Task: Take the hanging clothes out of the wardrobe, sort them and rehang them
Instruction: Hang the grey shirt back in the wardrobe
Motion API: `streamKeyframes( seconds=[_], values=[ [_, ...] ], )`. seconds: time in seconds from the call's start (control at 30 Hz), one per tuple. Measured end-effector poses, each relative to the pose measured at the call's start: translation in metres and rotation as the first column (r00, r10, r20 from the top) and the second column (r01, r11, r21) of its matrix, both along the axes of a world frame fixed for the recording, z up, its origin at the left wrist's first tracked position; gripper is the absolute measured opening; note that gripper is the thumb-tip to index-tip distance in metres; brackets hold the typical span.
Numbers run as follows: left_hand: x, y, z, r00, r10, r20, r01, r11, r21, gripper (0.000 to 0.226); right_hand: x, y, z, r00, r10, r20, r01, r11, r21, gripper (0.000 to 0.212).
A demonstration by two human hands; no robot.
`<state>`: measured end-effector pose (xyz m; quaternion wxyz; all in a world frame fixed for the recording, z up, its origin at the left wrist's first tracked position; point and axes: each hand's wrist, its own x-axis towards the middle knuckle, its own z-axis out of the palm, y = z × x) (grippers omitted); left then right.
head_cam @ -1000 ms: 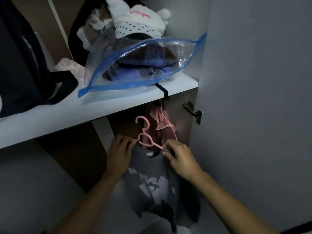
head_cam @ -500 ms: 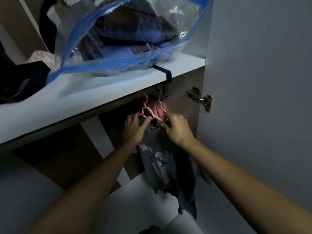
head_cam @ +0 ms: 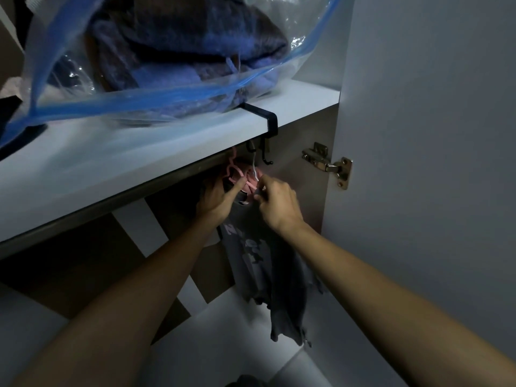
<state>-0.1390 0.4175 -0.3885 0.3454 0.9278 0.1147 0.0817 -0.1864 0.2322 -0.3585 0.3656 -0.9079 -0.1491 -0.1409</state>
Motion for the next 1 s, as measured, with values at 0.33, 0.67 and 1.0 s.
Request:
streamKeyframes(
  seconds=[0.33, 0.67, 1.0],
  values=[
    [0.015, -0.010, -0.008, 0.991, -0.043, -0.124, 0.048, 0.998, 0.043, 0.108, 0.009, -0.004, -0.011, 0.998, -0.045, -0.052, 0.041, 0.996, -0.082, 0.011],
    [-0.005, -0.006, -0.001, 0.996, -0.054, -0.069, 0.062, 0.990, 0.127, 0.099, -0.008, -0.024, 0.009, 0.999, 0.006, -0.049, -0.017, 0.976, -0.218, 0.045],
    [-0.140, -0.017, 0.024, 0.999, 0.043, 0.032, -0.049, 0.975, 0.215, 0.088, -0.092, -0.067, 0.027, 0.987, 0.155, 0.036, -0.142, 0.961, -0.239, 0.051]
  ],
)
